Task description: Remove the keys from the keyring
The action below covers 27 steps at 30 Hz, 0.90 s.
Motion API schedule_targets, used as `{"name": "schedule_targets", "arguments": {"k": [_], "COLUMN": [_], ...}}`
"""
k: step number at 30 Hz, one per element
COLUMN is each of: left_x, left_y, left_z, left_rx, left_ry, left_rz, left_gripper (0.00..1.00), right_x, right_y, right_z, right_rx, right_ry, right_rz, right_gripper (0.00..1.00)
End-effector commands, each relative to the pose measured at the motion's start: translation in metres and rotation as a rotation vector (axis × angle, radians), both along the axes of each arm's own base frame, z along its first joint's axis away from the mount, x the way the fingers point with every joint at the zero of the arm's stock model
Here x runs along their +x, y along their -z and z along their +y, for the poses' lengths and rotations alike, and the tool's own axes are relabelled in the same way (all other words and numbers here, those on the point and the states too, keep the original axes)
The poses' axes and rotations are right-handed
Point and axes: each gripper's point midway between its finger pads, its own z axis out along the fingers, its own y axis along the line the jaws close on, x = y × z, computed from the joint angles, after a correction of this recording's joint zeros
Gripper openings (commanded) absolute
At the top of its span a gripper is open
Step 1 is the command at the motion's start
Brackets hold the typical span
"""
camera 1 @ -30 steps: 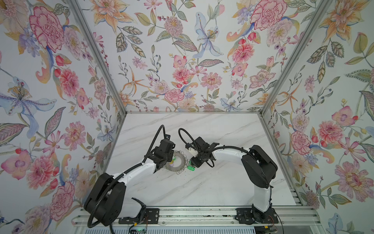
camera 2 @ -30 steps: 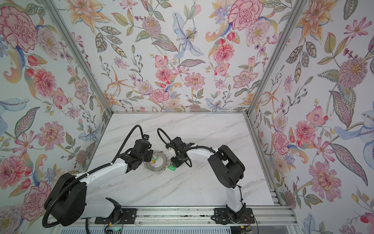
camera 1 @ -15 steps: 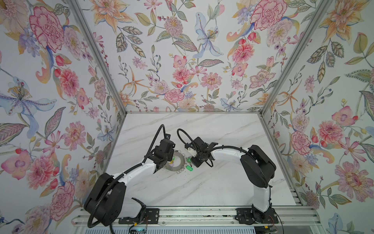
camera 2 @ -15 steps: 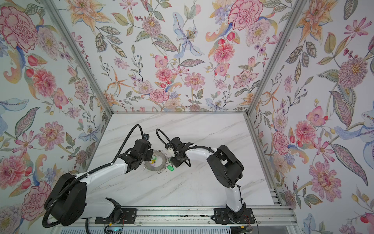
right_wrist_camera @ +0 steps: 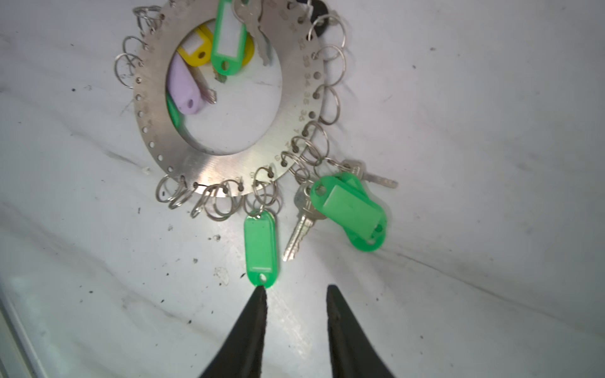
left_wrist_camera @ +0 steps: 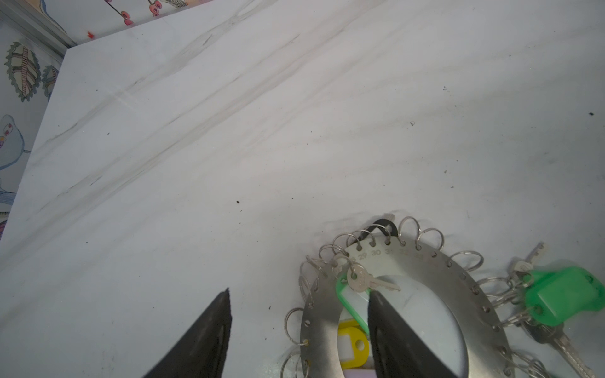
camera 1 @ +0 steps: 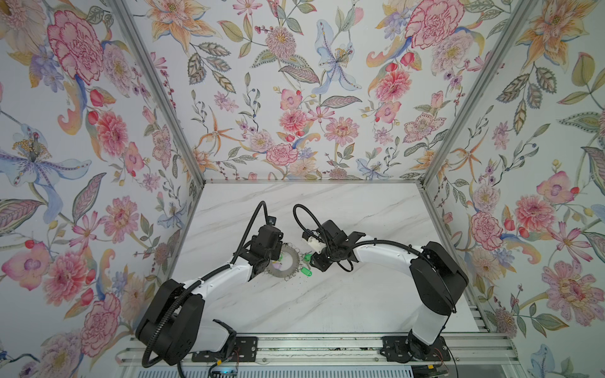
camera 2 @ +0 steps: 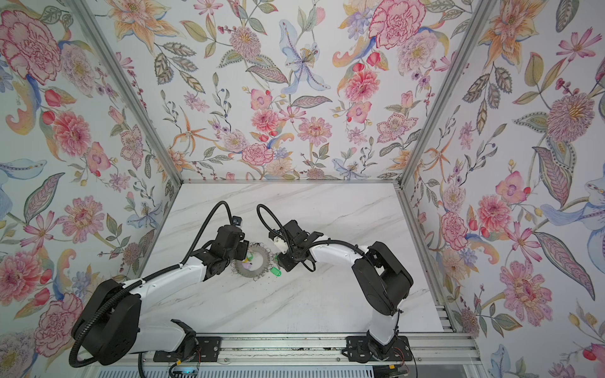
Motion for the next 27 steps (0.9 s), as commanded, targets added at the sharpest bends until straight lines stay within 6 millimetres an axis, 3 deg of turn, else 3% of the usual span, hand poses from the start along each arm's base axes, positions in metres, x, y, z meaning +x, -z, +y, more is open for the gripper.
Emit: {"name": "schedule_targets", "arguments": {"k": [1, 6, 13, 18, 27], "left_x": [0.002, 0.002, -0.003, -0.005, -0.006], "left_y": [0.003, 0.005, 0.004, 0.007, 0.004], "left_z": [-0.004, -0.005, -0.002, -0.003, -0.003], "left_rx": [-0.008, -0.005, -0.004, -0.001, -0.002], "left_ry": [0.023, 0.034, 0.037, 0.043, 0.049], "left_rz": [0.002, 0.005, -0.006, 0.005, 0.003], "left_gripper": [0.68, 0.68, 0.68, 0.68, 0.68], "right_x": [-0.024, -0.026, -0.017, -0.01, -0.017], "right_y": [0.004, 0.024, 0.034, 0.051, 0.068], "right_z": [0.013, 0.019, 0.025, 0.02, 0.002], "right_rx": [0.044, 0.026, -0.032, -0.152, -0.315], "right_ry": [-0.065, -0.066, -0.063, -0.058, -0.082], "right_rz": [0.067, 0.112, 0.05, 0.0, -0.068], "right_gripper": [0.34, 0.35, 0.35, 0.35, 0.44]}}
